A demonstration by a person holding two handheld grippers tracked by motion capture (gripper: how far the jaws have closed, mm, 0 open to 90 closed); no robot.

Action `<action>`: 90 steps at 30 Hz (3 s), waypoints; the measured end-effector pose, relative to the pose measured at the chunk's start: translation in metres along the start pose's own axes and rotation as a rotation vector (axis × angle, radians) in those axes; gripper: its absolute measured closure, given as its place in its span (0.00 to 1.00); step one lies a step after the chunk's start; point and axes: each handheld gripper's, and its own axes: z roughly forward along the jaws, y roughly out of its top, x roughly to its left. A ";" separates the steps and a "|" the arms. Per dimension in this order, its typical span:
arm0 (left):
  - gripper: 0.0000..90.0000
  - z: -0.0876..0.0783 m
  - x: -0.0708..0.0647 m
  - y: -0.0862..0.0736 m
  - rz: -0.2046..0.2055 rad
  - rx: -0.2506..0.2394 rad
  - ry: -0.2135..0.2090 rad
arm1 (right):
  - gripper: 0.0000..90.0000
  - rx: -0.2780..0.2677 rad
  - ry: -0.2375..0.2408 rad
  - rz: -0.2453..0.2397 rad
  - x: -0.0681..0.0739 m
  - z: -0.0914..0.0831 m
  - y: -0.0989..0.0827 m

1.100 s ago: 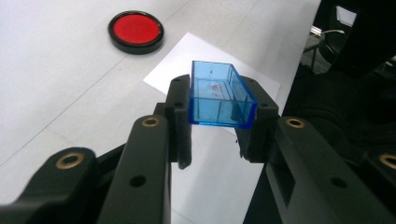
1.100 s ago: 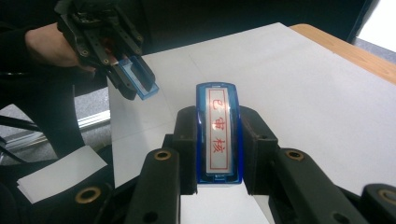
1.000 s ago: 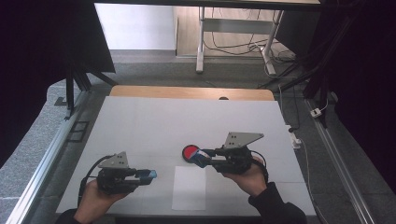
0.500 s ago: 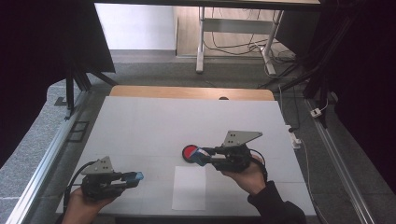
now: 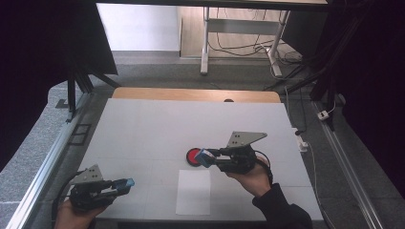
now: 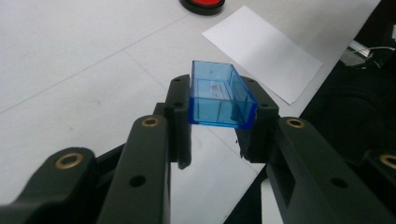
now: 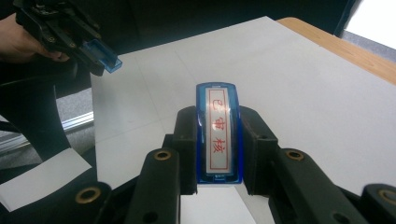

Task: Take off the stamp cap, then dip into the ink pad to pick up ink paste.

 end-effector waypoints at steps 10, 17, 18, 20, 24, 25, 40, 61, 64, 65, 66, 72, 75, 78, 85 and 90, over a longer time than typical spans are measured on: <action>0.76 -0.003 0.002 -0.006 -0.009 -0.003 0.020 | 0.79 0.008 -0.016 0.007 -0.004 0.003 0.000; 0.76 -0.003 0.002 -0.007 -0.014 0.000 0.019 | 0.79 0.017 -0.019 0.023 -0.009 0.007 0.000; 0.76 -0.003 0.002 -0.007 -0.017 0.000 0.018 | 0.79 0.020 -0.022 0.027 -0.009 0.008 0.000; 0.76 -0.004 0.003 -0.007 -0.019 -0.001 0.018 | 0.79 0.023 -0.027 0.033 -0.012 0.009 0.001; 0.76 -0.004 0.000 -0.007 0.005 -0.003 0.026 | 0.79 0.034 -0.039 0.043 -0.018 0.013 0.000; 0.76 -0.003 0.000 -0.007 0.006 -0.002 0.029 | 0.79 0.035 -0.042 0.043 -0.020 0.014 0.000; 0.76 -0.003 0.003 -0.007 -0.020 -0.001 0.019 | 0.79 0.114 -0.094 0.040 -0.039 0.041 -0.002; 0.76 -0.003 0.003 -0.007 -0.027 0.005 0.023 | 0.79 0.235 -0.124 0.041 -0.054 0.083 -0.008; 0.76 -0.003 0.004 -0.007 -0.030 0.002 0.024 | 0.79 0.253 -0.128 0.037 -0.056 0.088 -0.011; 0.76 -0.003 0.004 -0.007 -0.030 0.002 0.025 | 0.79 0.256 -0.129 0.040 -0.056 0.089 -0.012; 0.76 -0.003 0.004 -0.007 -0.030 0.002 0.024 | 0.79 0.261 -0.131 0.036 -0.056 0.090 -0.013; 0.76 -0.003 0.004 -0.007 -0.037 0.003 0.026 | 0.79 0.288 -0.133 0.024 -0.055 0.099 -0.016; 0.76 -0.003 0.004 -0.007 -0.037 0.003 0.026 | 0.79 0.299 -0.135 0.012 -0.054 0.103 -0.018; 0.76 -0.003 0.004 -0.007 -0.036 0.004 0.026 | 0.79 0.315 -0.138 0.001 -0.054 0.106 -0.019; 0.76 -0.003 0.004 -0.007 -0.032 0.006 0.026 | 0.79 0.333 -0.145 -0.001 -0.055 0.111 -0.022; 0.76 -0.003 0.004 -0.007 -0.030 0.006 0.026 | 0.79 0.353 -0.155 -0.009 -0.055 0.115 -0.024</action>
